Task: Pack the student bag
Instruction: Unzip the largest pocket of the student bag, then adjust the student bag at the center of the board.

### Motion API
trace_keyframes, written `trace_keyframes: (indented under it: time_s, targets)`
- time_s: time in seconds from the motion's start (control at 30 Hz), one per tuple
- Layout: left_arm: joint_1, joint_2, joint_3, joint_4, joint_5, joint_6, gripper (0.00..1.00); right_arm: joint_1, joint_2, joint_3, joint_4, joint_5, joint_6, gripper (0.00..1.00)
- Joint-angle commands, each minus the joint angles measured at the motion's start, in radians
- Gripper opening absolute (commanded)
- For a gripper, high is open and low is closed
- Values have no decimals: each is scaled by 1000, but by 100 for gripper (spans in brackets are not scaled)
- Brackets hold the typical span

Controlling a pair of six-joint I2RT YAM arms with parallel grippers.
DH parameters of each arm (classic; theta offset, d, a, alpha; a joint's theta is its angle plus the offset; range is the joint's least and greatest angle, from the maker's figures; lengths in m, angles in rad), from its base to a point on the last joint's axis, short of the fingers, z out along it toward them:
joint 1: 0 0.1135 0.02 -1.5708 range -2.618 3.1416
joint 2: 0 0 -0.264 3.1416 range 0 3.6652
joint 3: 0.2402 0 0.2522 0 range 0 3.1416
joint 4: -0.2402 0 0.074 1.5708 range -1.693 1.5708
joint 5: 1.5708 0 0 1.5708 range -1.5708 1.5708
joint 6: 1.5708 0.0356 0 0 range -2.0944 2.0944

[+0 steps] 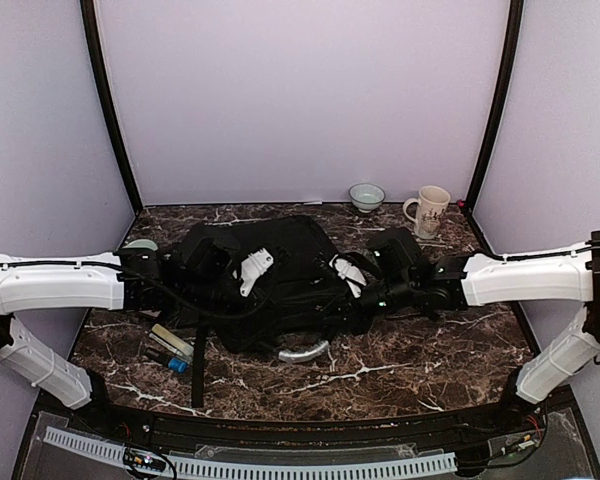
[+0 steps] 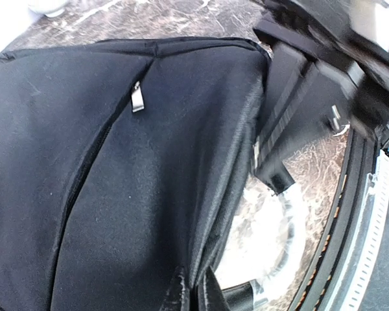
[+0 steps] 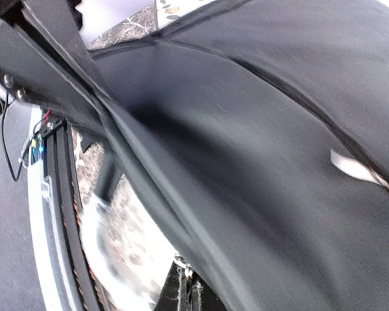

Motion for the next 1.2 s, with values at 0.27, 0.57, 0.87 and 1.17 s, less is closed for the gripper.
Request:
trace_keyframes:
  time_s: [0.27, 0.57, 0.87, 1.17]
  targets:
    - [10, -182, -143, -102, -75, 30, 0, -143, -99, -92, -82, -20, -13, 0]
    - [10, 18, -53, 36, -65, 163, 0, -8, -345, -182, -121, 95, 48, 0]
    - [58, 215, 128, 50, -174, 402, 0, 209, -403, -190, -150, 313, 132, 0]
    - [78, 90, 135, -112, -48, 225, 76, 215, -250, -71, -114, 305, -20, 0]
